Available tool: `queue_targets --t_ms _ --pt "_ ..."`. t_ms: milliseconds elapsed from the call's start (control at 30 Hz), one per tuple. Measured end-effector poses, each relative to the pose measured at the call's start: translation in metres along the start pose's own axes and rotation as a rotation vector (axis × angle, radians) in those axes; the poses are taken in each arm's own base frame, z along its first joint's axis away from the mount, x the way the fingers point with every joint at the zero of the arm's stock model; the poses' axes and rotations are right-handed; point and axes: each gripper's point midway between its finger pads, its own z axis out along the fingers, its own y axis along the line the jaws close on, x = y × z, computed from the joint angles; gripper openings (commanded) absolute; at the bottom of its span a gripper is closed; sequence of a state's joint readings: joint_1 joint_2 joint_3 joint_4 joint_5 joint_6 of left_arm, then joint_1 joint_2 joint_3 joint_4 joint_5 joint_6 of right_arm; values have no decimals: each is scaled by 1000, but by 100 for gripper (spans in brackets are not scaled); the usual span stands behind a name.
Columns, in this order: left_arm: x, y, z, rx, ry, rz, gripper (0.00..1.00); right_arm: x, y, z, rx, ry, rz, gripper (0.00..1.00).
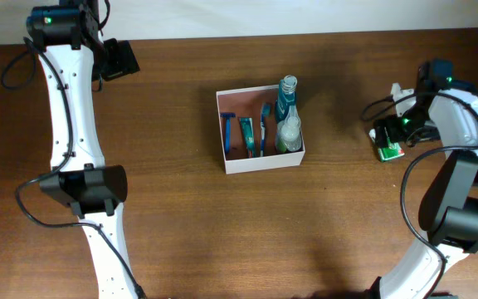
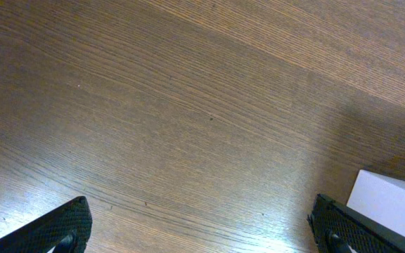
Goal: Pack container
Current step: 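Lower the right gripper and grasp the Dettol soap bar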
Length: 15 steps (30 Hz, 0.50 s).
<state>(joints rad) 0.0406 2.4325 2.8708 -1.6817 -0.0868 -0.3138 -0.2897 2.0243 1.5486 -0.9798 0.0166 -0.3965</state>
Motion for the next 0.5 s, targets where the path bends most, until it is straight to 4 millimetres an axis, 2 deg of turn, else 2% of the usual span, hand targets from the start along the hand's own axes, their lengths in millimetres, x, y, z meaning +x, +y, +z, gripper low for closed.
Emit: queue_targets --t_ms 500 --pt "0 0 0 0 0 0 100 -9 19 25 3 -21 -105 99"
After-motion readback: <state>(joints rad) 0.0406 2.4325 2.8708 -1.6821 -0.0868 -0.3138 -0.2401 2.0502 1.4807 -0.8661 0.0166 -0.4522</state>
